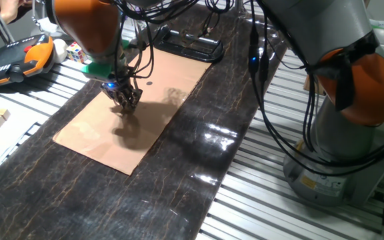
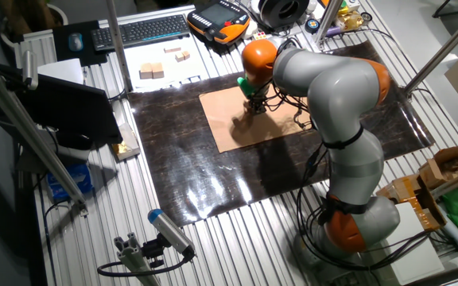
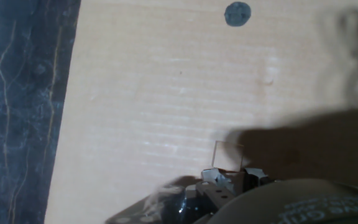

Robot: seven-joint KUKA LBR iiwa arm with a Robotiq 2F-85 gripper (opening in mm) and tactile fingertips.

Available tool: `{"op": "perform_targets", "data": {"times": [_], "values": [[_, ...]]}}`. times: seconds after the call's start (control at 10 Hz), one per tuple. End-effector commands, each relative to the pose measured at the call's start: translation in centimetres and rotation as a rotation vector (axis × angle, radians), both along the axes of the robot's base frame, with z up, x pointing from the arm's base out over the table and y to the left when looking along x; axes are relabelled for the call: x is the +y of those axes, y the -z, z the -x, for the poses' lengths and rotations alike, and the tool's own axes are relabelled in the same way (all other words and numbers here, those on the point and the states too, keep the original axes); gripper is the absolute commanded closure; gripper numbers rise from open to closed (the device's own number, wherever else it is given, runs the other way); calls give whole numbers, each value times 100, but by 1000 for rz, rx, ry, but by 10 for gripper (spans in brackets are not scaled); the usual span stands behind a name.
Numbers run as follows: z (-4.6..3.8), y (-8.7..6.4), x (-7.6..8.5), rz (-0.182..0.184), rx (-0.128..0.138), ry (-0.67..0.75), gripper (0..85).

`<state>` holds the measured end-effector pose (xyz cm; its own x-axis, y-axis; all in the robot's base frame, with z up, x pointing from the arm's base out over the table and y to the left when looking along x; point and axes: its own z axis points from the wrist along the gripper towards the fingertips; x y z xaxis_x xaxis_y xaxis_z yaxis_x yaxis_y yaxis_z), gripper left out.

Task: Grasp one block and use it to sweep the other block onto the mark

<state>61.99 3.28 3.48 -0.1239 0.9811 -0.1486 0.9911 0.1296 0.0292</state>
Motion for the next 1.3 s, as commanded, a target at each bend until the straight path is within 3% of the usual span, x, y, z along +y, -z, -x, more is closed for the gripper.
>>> {"op": "perform_targets", "data": {"times": [0.0, 1.2], "values": [[-7, 0, -15, -2, -2, -2, 843], [-15, -4, -149, -2, 0, -22, 843]]}}
